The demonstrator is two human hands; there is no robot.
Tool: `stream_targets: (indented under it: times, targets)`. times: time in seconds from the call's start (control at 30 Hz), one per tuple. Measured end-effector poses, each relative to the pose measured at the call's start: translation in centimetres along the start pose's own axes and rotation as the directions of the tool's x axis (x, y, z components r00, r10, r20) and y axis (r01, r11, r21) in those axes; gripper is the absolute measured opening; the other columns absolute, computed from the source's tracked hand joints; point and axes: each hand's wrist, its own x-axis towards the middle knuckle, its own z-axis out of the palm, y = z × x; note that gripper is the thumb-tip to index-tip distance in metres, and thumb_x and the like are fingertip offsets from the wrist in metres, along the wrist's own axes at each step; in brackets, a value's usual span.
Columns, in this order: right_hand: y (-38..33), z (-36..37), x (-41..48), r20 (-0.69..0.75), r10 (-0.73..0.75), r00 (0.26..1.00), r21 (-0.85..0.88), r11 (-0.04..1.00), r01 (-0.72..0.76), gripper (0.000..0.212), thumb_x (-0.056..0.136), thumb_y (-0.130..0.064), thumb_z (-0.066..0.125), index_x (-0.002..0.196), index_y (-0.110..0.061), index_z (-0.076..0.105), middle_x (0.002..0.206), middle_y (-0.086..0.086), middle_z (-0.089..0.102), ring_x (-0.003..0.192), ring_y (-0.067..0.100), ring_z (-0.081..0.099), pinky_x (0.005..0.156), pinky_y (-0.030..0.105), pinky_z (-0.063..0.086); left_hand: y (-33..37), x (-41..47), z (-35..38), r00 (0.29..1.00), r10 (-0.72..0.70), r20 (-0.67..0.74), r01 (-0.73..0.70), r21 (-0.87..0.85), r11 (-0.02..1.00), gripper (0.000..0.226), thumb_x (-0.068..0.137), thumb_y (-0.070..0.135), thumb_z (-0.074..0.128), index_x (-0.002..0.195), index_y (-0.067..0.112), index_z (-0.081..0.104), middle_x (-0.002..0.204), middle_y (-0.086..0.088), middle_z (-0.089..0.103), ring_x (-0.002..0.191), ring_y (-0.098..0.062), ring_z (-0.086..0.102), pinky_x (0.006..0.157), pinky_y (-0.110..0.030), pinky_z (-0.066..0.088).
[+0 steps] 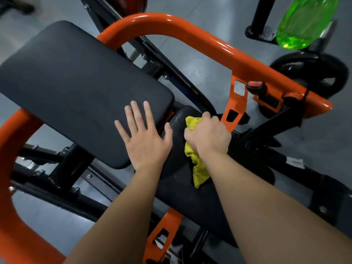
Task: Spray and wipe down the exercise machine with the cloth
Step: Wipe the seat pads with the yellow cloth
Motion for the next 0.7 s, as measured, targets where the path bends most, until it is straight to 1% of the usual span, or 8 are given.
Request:
stream_targets:
  times: [0.13, 0.2, 0.33, 0.4, 0.53, 0.63, 0.67, 0.7]
  targets:
    - [0.7, 0.7, -1.3, -0.115, -0.068, 0.991, 0.011, 0.998, 0.069, 0.052, 0.083, -0.058, 0.060, 0.118, -0.020, 0.052, 0.112, 0.003, 0.058, 0.102, 0.026, 0.058, 0.063, 0.034, 0.036, 0.2, 0.0, 0.1, 1.000, 0.000, -0.009, 0.000, 0.003, 1.000, 0.074, 0.104, 0.052, 0.029, 0.165, 0.016, 0.010, 0.172, -0.014, 0.006, 0.159, -0.030, 0.002, 0.125, -0.063, 0.003]
    - [1.3, 1.3, -1.8, -0.163, -0.074, 0.984, 0.045, 0.996, 0.082, 0.050, 0.081, -0.059, 0.061, 0.113, -0.021, 0.052, 0.108, 0.001, 0.056, 0.099, 0.025, 0.056, 0.063, 0.033, 0.034, 0.3, 0.1, 0.3, 1.000, -0.003, -0.022, 0.004, 0.009, 1.000, 0.074, 0.103, 0.051, 0.030, 0.165, 0.016, 0.011, 0.172, -0.015, 0.007, 0.159, -0.030, 0.003, 0.125, -0.062, 0.003]
    - [3.0, 2.4, -2.1, -0.268, -0.112, 0.957, 0.155, 0.975, 0.157, 0.047, 0.073, -0.058, 0.063, 0.098, -0.020, 0.052, 0.095, -0.001, 0.052, 0.089, 0.025, 0.055, 0.061, 0.031, 0.032, 0.3, 0.2, 0.5, 0.999, -0.008, -0.038, 0.008, 0.021, 1.000, 0.074, 0.102, 0.052, 0.031, 0.165, 0.017, 0.014, 0.172, -0.014, 0.009, 0.159, -0.029, 0.005, 0.125, -0.062, 0.003]
    - [3.5, 2.7, -2.4, -0.296, -0.120, 0.948, 0.198, 0.963, 0.184, 0.046, 0.072, -0.057, 0.063, 0.096, -0.019, 0.052, 0.093, 0.000, 0.051, 0.087, 0.027, 0.055, 0.061, 0.031, 0.032, 0.3, 0.1, 0.4, 0.999, -0.008, -0.036, 0.009, 0.030, 0.999, 0.074, 0.102, 0.054, 0.030, 0.165, 0.018, 0.014, 0.172, -0.013, 0.009, 0.159, -0.029, 0.005, 0.125, -0.061, 0.003]
    - [4.0, 2.3, -2.1, -0.224, -0.166, 0.960, 0.218, 0.952, 0.215, 0.051, 0.076, -0.060, 0.064, 0.107, -0.021, 0.054, 0.100, 0.001, 0.053, 0.095, 0.027, 0.055, 0.065, 0.032, 0.034, 0.2, 0.2, 0.5, 0.999, -0.014, -0.029, 0.015, 0.047, 0.999, 0.076, 0.101, 0.059, 0.025, 0.165, 0.020, 0.012, 0.172, -0.012, 0.008, 0.159, -0.027, 0.004, 0.126, -0.060, 0.003]
    - [6.0, 2.1, -2.9, -0.159, -0.255, 0.954, 0.209, 0.935, 0.285, 0.053, 0.077, -0.060, 0.064, 0.115, -0.024, 0.054, 0.106, 0.002, 0.052, 0.101, 0.027, 0.053, 0.067, 0.033, 0.035, 0.3, 0.1, 0.4, 1.000, -0.017, -0.017, 0.018, 0.062, 0.998, 0.079, 0.101, 0.067, 0.019, 0.165, 0.022, 0.010, 0.173, -0.009, 0.005, 0.159, -0.026, 0.000, 0.126, -0.058, 0.000]
    - [7.1, 2.1, -3.5, -0.136, -0.262, 0.955, 0.208, 0.935, 0.286, 0.053, 0.077, -0.059, 0.064, 0.117, -0.025, 0.053, 0.107, 0.002, 0.052, 0.102, 0.027, 0.052, 0.067, 0.033, 0.036, 0.2, 0.1, 0.3, 1.000, -0.020, -0.017, 0.021, 0.061, 0.998, 0.080, 0.101, 0.069, 0.018, 0.165, 0.022, 0.010, 0.173, -0.009, 0.005, 0.159, -0.025, 0.000, 0.126, -0.058, -0.001]
    - [8.8, 2.2, -4.4, -0.104, -0.238, 0.966, 0.209, 0.944, 0.255, 0.054, 0.077, -0.059, 0.063, 0.119, -0.027, 0.053, 0.109, 0.002, 0.052, 0.103, 0.028, 0.052, 0.068, 0.034, 0.038, 0.3, 0.0, 0.2, 1.000, -0.018, -0.014, 0.019, 0.059, 0.998, 0.080, 0.100, 0.069, 0.017, 0.165, 0.023, 0.009, 0.173, -0.008, 0.004, 0.159, -0.025, -0.001, 0.126, -0.058, -0.001]
